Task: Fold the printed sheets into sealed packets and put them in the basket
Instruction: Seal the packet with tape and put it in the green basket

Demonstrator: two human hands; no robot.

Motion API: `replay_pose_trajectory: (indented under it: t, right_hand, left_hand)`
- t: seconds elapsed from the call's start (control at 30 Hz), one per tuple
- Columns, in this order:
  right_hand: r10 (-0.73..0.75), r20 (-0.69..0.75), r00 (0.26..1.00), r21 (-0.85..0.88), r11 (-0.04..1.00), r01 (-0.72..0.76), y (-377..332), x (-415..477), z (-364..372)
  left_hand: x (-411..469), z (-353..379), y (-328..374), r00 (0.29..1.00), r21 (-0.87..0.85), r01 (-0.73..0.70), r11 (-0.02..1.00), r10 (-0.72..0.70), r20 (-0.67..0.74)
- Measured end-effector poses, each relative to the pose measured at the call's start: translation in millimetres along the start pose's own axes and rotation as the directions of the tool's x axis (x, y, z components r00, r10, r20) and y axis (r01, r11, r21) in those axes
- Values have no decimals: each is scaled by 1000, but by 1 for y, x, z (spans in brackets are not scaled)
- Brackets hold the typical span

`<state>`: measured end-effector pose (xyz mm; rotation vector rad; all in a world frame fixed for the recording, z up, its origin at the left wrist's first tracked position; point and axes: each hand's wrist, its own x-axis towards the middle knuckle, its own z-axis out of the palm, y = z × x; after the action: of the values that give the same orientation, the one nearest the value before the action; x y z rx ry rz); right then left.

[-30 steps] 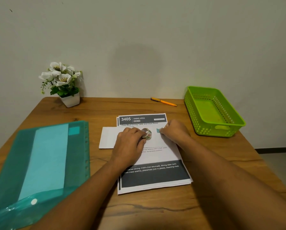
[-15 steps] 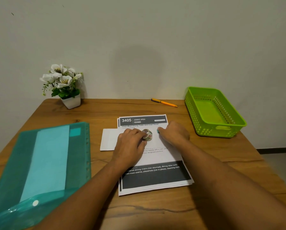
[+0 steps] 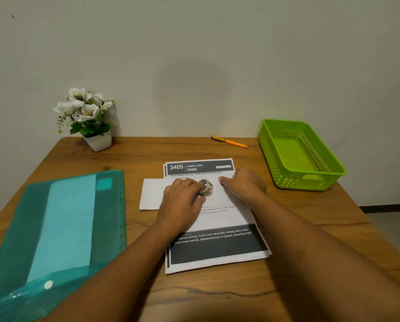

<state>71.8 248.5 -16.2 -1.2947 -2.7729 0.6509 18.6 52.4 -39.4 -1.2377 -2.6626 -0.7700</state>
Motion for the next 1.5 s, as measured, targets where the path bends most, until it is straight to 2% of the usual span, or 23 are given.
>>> replay_pose_trajectory:
  t: [0.1,0.27,0.53,0.77,1.5]
  right_hand:
    - [-13,28,1000,14,1000,13,3,0,-2]
    - [-34,91,995,142,990,20,11,0,-5]
    - [8,24,1000,21,1000,-9,6,5,-1]
    - [19,23,1000,76,997,-21,10,8,-2]
    - [32,8,999,101,994,-33,12,7,-1]
  left_hand:
    - [0,0,0,1000,-4,0,1000,0,-3]
    - [0,1,0,1000,0,0,1000,0,0]
    - [-1,0,1,1000,4,-4,1000,4,-7]
    - [-1,1,0,1000,2,-9,1000,9,-18]
    - [-1,0,0,1000,9,-10,1000,11,-6]
